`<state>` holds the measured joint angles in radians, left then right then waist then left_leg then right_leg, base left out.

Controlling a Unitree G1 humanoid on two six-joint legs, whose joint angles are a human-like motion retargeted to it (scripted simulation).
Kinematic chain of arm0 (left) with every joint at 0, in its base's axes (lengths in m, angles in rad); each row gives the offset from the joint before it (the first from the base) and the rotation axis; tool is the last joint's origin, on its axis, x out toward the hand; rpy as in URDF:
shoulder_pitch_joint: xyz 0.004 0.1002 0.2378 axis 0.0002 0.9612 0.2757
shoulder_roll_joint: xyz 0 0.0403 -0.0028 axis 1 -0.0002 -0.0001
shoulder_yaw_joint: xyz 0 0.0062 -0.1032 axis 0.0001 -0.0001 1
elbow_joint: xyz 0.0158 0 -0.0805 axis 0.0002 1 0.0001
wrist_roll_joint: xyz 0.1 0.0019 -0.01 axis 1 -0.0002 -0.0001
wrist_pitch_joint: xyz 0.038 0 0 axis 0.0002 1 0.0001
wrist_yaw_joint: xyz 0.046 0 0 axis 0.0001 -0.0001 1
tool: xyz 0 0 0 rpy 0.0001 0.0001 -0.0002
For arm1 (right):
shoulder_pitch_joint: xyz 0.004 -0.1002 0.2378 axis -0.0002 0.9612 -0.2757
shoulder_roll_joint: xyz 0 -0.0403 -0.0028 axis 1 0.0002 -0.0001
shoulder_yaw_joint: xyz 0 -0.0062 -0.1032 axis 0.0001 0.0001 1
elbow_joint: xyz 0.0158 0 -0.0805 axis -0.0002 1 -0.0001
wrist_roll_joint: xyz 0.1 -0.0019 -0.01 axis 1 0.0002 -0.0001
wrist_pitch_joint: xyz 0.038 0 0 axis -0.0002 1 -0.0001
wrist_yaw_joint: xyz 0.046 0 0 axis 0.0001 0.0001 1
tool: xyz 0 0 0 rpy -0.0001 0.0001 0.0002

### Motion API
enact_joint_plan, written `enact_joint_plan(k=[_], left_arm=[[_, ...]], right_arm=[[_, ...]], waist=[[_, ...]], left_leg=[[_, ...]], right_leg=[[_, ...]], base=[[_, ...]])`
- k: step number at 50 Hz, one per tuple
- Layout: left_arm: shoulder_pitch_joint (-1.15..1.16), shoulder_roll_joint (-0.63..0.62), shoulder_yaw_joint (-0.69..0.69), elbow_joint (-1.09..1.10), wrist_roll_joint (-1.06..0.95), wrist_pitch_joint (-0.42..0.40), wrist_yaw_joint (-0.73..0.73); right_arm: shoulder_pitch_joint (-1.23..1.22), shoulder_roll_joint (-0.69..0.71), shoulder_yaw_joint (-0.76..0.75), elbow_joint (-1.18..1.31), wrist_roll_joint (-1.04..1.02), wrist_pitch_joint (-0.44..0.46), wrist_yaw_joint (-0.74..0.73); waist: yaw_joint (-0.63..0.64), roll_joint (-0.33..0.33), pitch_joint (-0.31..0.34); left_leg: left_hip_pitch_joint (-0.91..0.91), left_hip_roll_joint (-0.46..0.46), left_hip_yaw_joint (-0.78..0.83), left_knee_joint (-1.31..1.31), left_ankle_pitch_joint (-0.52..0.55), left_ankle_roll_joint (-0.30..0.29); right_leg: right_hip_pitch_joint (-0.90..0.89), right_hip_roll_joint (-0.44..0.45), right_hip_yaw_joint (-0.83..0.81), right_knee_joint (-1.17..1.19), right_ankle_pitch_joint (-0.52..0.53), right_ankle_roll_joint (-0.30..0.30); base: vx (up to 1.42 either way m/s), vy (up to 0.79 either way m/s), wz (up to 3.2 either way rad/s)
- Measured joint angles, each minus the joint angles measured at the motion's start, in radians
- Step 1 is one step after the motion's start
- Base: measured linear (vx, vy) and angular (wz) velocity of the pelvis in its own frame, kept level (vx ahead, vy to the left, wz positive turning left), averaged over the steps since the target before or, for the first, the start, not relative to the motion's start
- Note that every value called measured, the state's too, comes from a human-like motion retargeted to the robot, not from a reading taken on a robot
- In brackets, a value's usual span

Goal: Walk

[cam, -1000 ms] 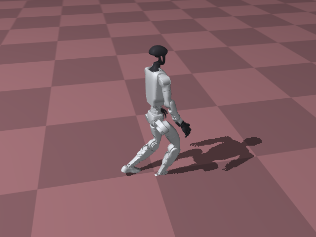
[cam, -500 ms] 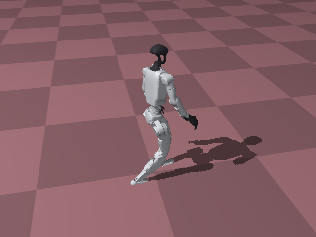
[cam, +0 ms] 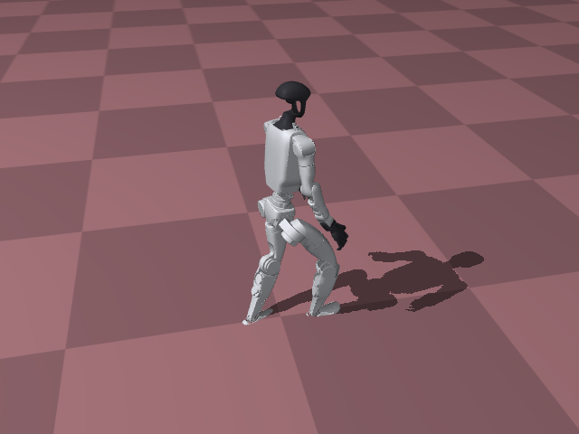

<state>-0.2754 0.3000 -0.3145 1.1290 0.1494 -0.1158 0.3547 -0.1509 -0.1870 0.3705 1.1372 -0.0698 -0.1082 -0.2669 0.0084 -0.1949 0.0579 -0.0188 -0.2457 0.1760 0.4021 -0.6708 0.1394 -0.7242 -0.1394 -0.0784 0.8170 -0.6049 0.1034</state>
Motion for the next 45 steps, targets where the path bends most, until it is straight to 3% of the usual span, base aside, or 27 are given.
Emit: enact_joint_plan(k=[7,10,13,16,19,22,25,30,33,38,40,42,45], left_arm=[[0.067,-0.032,-0.024,0.013,0.026,-0.011,-0.021],[0.118,-0.041,-0.032,0.036,0.038,-0.010,-0.043],[0.155,-0.041,-0.043,0.040,0.060,0.004,-0.057],[0.173,-0.032,-0.049,0.030,0.072,0.014,-0.055],[0.171,-0.016,-0.044,0.011,0.073,0.015,-0.045],[0.170,-0.006,-0.030,-0.007,0.064,0.008,-0.025],[0.169,-0.002,-0.014,-0.016,0.057,-0.001,-0.008],[0.165,-0.004,0.010,-0.008,0.052,-0.011,0.010],[0.166,-0.005,0.022,0.001,0.043,-0.009,0.008],[0.171,-0.008,0.024,0.026,0.032,0.004,0.006],[0.167,-0.005,0.016,0.039,0.027,0.010,0.002],[0.154,0.002,0.006,0.050,0.025,0.012,-0.003],[0.136,0.002,-0.013,0.044,0.043,0.009,0.001]], right_arm=[[0.015,0.013,0.014,0.033,-0.008,-0.007,0.006],[-0.001,0.003,0.023,0.037,-0.001,-0.012,-0.008],[-0.019,-0.023,0.020,0.009,-0.002,-0.011,-0.034],[-0.046,-0.049,0.012,-0.016,-0.013,-0.009,-0.068],[-0.086,-0.070,0.000,-0.034,-0.022,-0.003,-0.093],[-0.119,-0.081,-0.009,-0.052,-0.024,0.000,-0.107],[-0.140,-0.082,-0.016,-0.070,-0.023,-0.003,-0.115],[-0.163,-0.069,-0.018,-0.072,-0.040,-0.010,-0.115],[-0.164,-0.047,-0.007,-0.065,-0.054,-0.011,-0.101],[-0.116,-0.009,0.030,-0.037,-0.071,-0.013,-0.062],[-0.088,0.003,0.048,-0.021,-0.075,-0.014,-0.039],[-0.065,0.016,0.065,-0.009,-0.073,-0.016,-0.012],[-0.036,0.019,0.086,-0.007,-0.084,-0.016,0.005]], waist=[[0.016,0.059,-0.015],[0.029,0.167,-0.018],[0.062,0.238,-0.022],[0.095,0.244,-0.016],[0.121,0.221,-0.009],[0.139,0.185,0.000],[0.144,0.147,0.001],[0.116,0.066,-0.028],[0.104,0.028,-0.047],[0.095,-0.031,-0.066],[0.086,-0.065,-0.067],[0.067,-0.134,-0.048],[0.039,-0.164,-0.037]], left_leg=[[-0.013,0.104,-0.034,0.345,-0.095,-0.055],[-0.104,0.285,-0.054,0.687,-0.028,-0.133],[-0.233,0.437,-0.072,0.986,0.144,-0.175],[-0.348,0.521,-0.065,1.159,0.176,-0.137],[-0.467,0.549,-0.048,1.194,0.112,-0.077],[-0.565,0.514,-0.016,1.094,0.038,-0.044],[-0.634,0.443,0.020,0.881,0.007,-0.048],[-0.672,0.259,0.048,0.386,0.067,-0.080],[-0.655,0.187,0.039,0.235,0.106,-0.075],[-0.639,0.115,0.035,0.339,0.124,-0.041],[-0.606,0.068,0.042,0.362,0.110,-0.021],[-0.497,-0.037,0.058,0.242,0.136,0.007],[-0.380,-0.110,0.052,0.135,0.142,0.034]], right_leg=[[0.082,0.100,-0.015,0.066,0.057,-0.051],[0.170,0.232,-0.079,0.016,0.073,-0.111],[0.233,0.333,-0.105,-0.046,0.060,-0.165],[0.287,0.359,-0.096,-0.066,0.025,-0.187],[0.349,0.352,-0.074,-0.106,0.000,-0.184],[0.402,0.323,-0.052,-0.120,-0.034,-0.167],[0.444,0.284,-0.038,-0.131,-0.068,-0.148],[0.480,0.180,-0.040,-0.144,-0.127,-0.118],[0.484,0.134,-0.031,-0.094,-0.168,-0.111],[0.496,0.057,0.001,0.101,-0.209,-0.078],[0.498,0.004,0.014,0.223,-0.157,-0.037],[0.476,-0.109,0.042,0.397,-0.025,0.022],[0.378,-0.217,0.073,0.647,0.158,0.039]], base=[[0.00,-0.01,-0.01],[-0.01,-0.07,-0.17],[-0.03,-0.06,-0.26],[0.00,-0.05,-0.09],[0.01,-0.02,0.03],[0.00,0.00,0.00],[0.00,0.00,0.00],[0.01,0.01,0.18],[0.00,0.00,0.00],[0.00,0.00,0.00],[0.05,0.05,0.14],[0.02,0.07,0.26],[0.00,0.08,0.05]])
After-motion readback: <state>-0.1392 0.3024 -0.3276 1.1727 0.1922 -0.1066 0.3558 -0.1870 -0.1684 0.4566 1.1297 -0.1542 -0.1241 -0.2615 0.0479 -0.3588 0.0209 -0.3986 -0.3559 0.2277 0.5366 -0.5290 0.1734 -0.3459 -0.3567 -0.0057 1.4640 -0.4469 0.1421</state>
